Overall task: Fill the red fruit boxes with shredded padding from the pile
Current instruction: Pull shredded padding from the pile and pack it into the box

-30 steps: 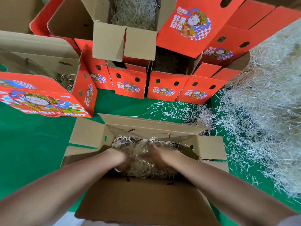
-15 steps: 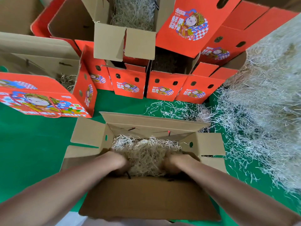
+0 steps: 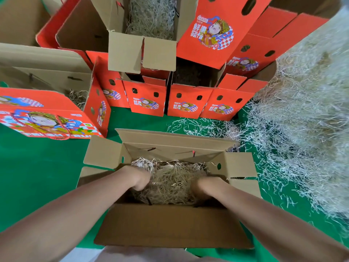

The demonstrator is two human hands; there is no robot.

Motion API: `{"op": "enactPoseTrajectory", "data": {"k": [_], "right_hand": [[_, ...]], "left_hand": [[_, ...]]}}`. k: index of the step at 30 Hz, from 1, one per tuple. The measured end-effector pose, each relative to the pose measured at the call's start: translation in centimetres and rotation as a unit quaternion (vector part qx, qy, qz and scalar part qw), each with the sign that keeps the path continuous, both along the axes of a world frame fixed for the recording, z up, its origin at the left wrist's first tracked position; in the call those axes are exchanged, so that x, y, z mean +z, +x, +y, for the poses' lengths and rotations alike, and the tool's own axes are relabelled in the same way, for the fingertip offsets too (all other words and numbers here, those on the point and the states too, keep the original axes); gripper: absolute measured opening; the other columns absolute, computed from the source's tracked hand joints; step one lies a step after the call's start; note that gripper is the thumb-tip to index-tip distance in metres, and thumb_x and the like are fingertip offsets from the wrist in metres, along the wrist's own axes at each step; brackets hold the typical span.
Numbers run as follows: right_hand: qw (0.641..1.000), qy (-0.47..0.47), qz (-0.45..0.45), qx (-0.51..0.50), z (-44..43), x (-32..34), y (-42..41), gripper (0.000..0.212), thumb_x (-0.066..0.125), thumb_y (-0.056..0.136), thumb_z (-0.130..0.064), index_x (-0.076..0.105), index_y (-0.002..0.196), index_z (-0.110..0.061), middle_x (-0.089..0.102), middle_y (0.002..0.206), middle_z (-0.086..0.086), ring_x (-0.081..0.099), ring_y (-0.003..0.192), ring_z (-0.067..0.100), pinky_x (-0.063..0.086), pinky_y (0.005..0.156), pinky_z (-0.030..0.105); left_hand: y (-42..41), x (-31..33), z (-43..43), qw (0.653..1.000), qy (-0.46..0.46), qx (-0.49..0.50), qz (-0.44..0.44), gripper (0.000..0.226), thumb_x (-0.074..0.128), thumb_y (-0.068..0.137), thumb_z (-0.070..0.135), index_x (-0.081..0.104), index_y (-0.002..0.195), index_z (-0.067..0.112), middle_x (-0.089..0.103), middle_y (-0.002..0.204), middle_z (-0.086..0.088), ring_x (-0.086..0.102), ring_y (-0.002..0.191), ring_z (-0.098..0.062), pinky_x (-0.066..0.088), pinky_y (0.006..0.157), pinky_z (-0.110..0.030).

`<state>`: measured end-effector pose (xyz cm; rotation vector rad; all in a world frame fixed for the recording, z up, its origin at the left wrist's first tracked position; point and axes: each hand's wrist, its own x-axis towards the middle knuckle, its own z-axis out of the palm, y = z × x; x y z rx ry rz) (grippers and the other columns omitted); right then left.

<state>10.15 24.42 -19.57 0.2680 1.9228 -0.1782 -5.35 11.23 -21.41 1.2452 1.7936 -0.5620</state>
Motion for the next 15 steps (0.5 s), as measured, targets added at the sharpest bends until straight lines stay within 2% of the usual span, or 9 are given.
{"op": "enactPoseTrajectory", "data": {"k": [1,3,5,6,8,10,12,13,15], "right_hand": [[0.999,-0.017,-0.034,0.036,-0.2,-0.2,0.2,0.036,0.039,0.099,-0.015,0.046,0.132,-0.002,0.049,0.133,0.015,0.049,0.118,0.032,0.042,0.098,0.041],[0.995,-0.023,-0.055,0.083,-0.5,-0.3,0.3,0.036,0.04,0.099,-0.017,0.048,0.132,-0.006,0.05,0.133,0.013,0.051,0.117,0.03,0.044,0.097,0.041],[0.998,0.01,0.0,0.059,-0.8,0.2,0.3,0.034,0.043,0.097,-0.011,0.05,0.129,-0.004,0.054,0.127,0.014,0.055,0.11,0.029,0.047,0.089,0.036],[0.997,0.032,0.052,0.037,-0.9,0.6,0.3,0.033,0.045,0.094,-0.005,0.051,0.127,-0.002,0.055,0.123,0.015,0.057,0.106,0.028,0.048,0.086,0.034],[0.989,0.043,0.141,0.001,-0.8,0.8,0.4,0.032,0.044,0.09,0.007,0.054,0.119,0.002,0.057,0.115,0.018,0.058,0.094,0.027,0.051,0.084,0.034],[0.992,-0.002,0.127,-0.021,-0.5,0.7,0.5,0.031,0.042,0.091,0.006,0.055,0.119,0.002,0.057,0.117,0.019,0.057,0.085,0.023,0.052,0.079,0.032],[0.999,-0.039,0.017,-0.015,-0.4,0.0,0.8,0.037,0.041,0.096,-0.01,0.048,0.132,-0.007,0.051,0.131,0.014,0.057,0.101,0.025,0.048,0.085,0.034],[0.999,-0.042,-0.016,-0.007,-0.3,-0.4,1.0,0.038,0.041,0.097,-0.019,0.047,0.134,-0.013,0.049,0.135,0.009,0.053,0.112,0.027,0.046,0.092,0.037],[0.997,-0.045,0.036,-0.047,0.0,-0.6,0.9,0.034,0.046,0.095,-0.021,0.055,0.127,-0.018,0.054,0.128,0.007,0.054,0.113,0.028,0.046,0.094,0.04]], "left_hand": [[0.2,0.0,-0.2,0.998,-0.055,-0.026,0.001,0.043,0.041,0.088,-0.005,0.046,0.13,-0.002,0.051,0.122,-0.013,0.049,0.092,-0.024,0.045,0.083,-0.036],[0.7,0.1,-0.5,0.992,-0.095,-0.084,0.03,0.037,0.043,0.089,-0.002,0.051,0.125,-0.003,0.051,0.12,-0.014,0.049,0.095,-0.026,0.046,0.087,-0.042],[0.8,1.3,-0.2,0.993,-0.044,-0.097,0.055,0.024,0.045,0.087,-0.004,0.058,0.107,-0.001,0.056,0.097,-0.011,0.051,0.078,-0.024,0.049,0.064,-0.036],[0.8,1.8,0.0,0.993,0.007,-0.096,0.068,0.018,0.045,0.084,-0.006,0.059,0.093,0.002,0.056,0.083,-0.008,0.049,0.068,-0.021,0.044,0.051,-0.031],[0.4,2.1,0.4,0.99,0.102,-0.066,0.069,0.023,0.045,0.08,-0.01,0.057,0.077,0.008,0.048,0.066,-0.005,0.047,0.059,-0.021,0.04,0.045,-0.031],[0.3,2.0,0.3,0.995,0.073,-0.069,0.01,0.028,0.042,0.08,-0.011,0.062,0.088,0.008,0.053,0.077,-0.012,0.049,0.068,-0.024,0.043,0.054,-0.035],[1.0,1.5,-0.3,0.996,-0.041,-0.062,-0.05,0.032,0.038,0.087,-0.007,0.057,0.112,-0.002,0.055,0.101,-0.021,0.049,0.08,-0.027,0.041,0.06,-0.034],[1.4,1.2,-0.6,0.993,-0.081,-0.067,-0.052,0.031,0.038,0.09,-0.005,0.054,0.117,-0.007,0.055,0.104,-0.022,0.05,0.082,-0.029,0.041,0.063,-0.035],[1.3,0.5,-0.8,0.992,-0.089,-0.073,-0.044,0.029,0.041,0.092,-0.001,0.053,0.117,-0.01,0.057,0.093,-0.015,0.051,0.074,-0.026,0.042,0.063,-0.034]]}}
